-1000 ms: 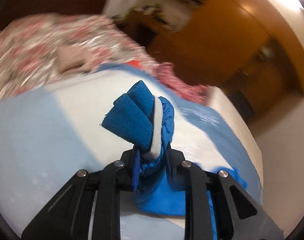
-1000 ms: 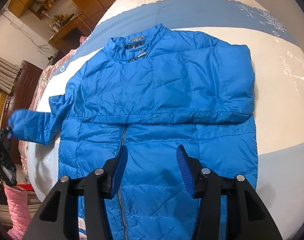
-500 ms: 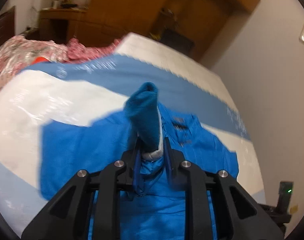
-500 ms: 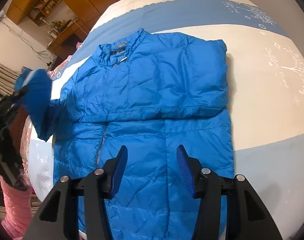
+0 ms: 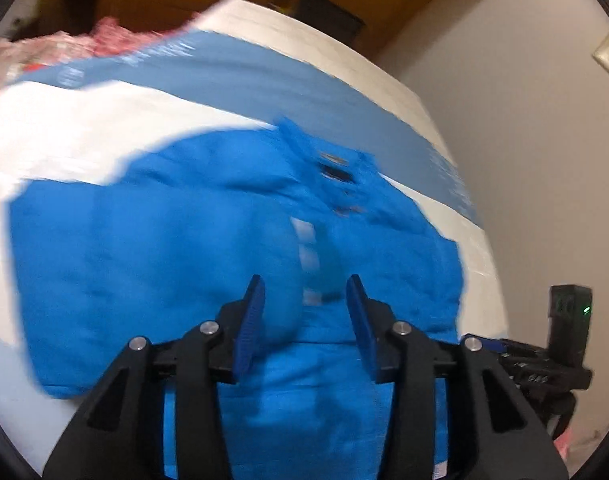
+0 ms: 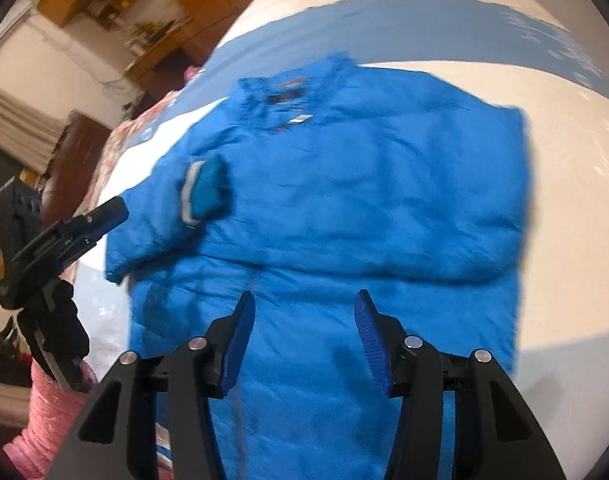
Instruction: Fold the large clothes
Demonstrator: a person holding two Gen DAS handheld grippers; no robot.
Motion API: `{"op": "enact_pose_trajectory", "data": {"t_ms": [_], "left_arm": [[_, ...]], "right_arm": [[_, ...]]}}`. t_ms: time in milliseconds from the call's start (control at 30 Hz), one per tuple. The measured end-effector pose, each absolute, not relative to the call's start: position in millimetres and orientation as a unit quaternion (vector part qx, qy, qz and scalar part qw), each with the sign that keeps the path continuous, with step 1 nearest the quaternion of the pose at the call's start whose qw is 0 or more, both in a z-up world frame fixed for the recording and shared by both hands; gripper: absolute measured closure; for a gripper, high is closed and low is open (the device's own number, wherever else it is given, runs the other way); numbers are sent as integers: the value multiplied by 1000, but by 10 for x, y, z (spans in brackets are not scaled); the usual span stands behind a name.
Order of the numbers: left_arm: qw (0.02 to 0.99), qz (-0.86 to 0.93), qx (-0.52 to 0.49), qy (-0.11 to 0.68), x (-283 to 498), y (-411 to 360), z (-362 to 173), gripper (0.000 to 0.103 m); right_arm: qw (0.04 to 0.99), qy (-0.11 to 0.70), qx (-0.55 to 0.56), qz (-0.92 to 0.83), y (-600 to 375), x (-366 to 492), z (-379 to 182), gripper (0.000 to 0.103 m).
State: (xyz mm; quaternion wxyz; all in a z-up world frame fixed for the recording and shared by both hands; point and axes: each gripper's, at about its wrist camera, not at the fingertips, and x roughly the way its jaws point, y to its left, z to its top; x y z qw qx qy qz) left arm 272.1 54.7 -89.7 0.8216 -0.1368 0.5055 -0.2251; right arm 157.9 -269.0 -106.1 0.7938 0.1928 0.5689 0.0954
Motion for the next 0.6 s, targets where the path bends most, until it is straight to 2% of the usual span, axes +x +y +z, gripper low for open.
{"op": "enact_pose_trajectory", "data": {"t_ms": [133, 333, 433, 467, 500, 533, 567, 600], "left_arm": [[844, -125, -83, 514, 2807, 975, -969, 61], [836, -98, -84, 533, 2918, 1227, -1206, 61], [837, -103, -85, 530, 2945, 1229, -1239, 59], [838, -105, -86, 529, 2944, 1212, -1218, 57], [838, -105, -87, 528, 2952, 1210, -1210, 57], [839, -105, -84, 527, 2952, 1234, -1183, 57], [840, -105, -83, 525, 2948, 1236, -1164, 57], [842, -106, -84, 522, 2957, 1244, -1130, 57]], "right_arm": [[784, 576, 180, 148, -2278, 2050, -1078, 51], [752, 604, 192, 181, -1870, 2688, -1406, 51], [717, 623, 234, 208, -1773, 2887, -1643, 51], [711, 627, 237, 213, -1729, 2926, -1689, 53], [710, 628, 235, 215, -1699, 2954, -1705, 68], [710, 627, 232, 221, -1666, 2966, -1711, 76], [709, 626, 232, 228, -1637, 2963, -1711, 90], [711, 621, 234, 231, -1644, 2953, -1685, 93]]}}
